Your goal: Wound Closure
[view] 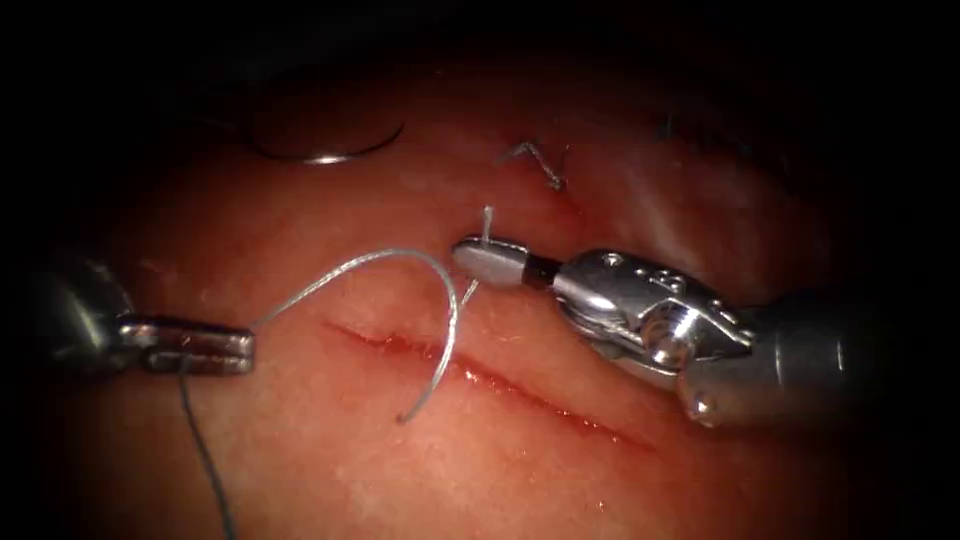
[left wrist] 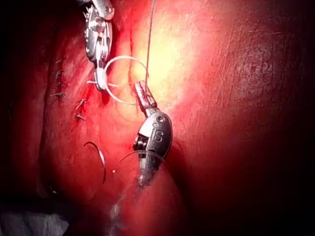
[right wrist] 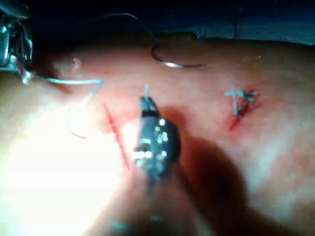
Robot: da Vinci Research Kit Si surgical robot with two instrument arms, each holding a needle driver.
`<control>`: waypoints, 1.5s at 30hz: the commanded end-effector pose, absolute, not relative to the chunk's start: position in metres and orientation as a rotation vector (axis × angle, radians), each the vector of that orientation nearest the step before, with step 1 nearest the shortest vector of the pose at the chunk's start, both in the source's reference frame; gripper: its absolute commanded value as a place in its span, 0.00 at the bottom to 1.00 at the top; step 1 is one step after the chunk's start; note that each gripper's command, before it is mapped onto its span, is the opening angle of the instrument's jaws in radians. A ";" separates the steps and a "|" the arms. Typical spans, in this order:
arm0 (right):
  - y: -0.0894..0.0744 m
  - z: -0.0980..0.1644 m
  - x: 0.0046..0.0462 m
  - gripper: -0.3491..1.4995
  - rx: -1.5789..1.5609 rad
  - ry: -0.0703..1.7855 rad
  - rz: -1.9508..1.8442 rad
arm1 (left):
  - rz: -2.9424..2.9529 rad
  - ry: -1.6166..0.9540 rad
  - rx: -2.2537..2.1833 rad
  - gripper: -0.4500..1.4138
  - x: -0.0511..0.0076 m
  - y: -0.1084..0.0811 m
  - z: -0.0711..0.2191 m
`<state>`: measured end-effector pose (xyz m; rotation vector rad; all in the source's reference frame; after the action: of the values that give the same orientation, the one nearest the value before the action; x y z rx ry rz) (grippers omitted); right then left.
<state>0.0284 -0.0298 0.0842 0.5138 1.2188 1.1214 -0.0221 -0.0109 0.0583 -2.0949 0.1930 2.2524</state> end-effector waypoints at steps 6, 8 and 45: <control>-0.028 0.082 0.0290 0.00 0.480 1.243 1.096 | 2.251 0.197 -2.096 0.00 -0.0226 -0.011 0.059; -0.027 0.082 0.0289 0.00 0.474 1.247 1.095 | 2.251 0.197 -2.095 0.00 -0.0228 -0.011 0.059; -0.023 0.077 0.0278 0.00 0.431 1.294 1.060 | 2.249 0.197 -2.087 0.00 -0.0237 -0.010 0.059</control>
<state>0.0271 -0.0227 0.0768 0.4309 1.2925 1.0628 -0.0233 -0.0098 0.0586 -2.0834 0.1962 2.2514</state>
